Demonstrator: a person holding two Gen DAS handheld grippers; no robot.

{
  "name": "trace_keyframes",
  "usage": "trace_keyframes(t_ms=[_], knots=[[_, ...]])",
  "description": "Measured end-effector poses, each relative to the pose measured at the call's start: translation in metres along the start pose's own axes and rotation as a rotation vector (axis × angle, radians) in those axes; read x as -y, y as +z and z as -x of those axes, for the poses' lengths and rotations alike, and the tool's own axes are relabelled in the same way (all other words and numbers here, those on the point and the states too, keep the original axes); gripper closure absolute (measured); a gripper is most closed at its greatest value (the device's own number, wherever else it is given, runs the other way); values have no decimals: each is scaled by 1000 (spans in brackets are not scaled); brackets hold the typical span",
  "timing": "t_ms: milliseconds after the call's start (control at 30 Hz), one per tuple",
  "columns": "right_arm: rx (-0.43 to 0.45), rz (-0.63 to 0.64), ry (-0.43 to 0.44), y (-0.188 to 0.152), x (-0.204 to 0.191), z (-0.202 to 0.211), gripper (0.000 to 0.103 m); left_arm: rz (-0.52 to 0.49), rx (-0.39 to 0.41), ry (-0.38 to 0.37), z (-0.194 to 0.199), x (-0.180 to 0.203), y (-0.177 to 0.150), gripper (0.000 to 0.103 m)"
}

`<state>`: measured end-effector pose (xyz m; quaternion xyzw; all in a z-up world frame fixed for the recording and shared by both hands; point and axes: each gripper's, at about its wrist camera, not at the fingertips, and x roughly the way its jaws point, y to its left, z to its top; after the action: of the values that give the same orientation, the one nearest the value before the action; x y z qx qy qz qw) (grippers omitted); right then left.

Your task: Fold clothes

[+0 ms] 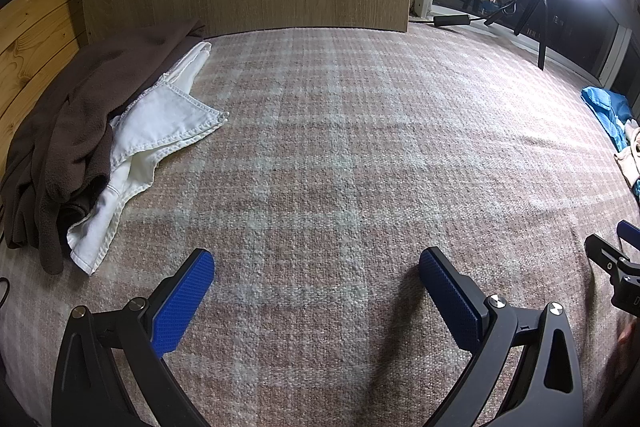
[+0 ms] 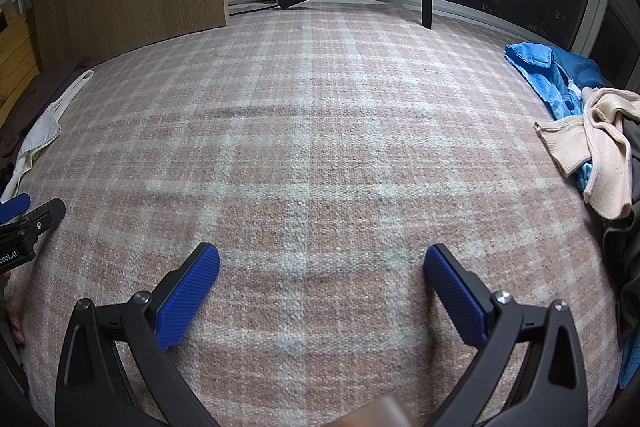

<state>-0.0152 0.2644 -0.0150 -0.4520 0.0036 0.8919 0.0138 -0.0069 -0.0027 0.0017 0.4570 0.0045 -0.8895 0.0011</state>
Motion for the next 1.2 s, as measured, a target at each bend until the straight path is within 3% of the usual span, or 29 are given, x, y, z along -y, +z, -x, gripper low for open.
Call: trace_keyframes(t_ms=[533, 900, 1033, 1200], knots=[[-2, -13, -10, -2, -5, 3, 0, 4, -10, -2, 0, 2, -4, 0], [-56, -31, 13, 11, -4, 23, 0, 28, -123, -53, -6, -9, 23, 2], [-62, -60, 31, 14, -6, 45, 0, 3, -97, -26, 13, -16, 40, 2], [-19, -88, 44, 13, -3, 86, 0, -62, -16, -20, 65, -13, 56, 2]])
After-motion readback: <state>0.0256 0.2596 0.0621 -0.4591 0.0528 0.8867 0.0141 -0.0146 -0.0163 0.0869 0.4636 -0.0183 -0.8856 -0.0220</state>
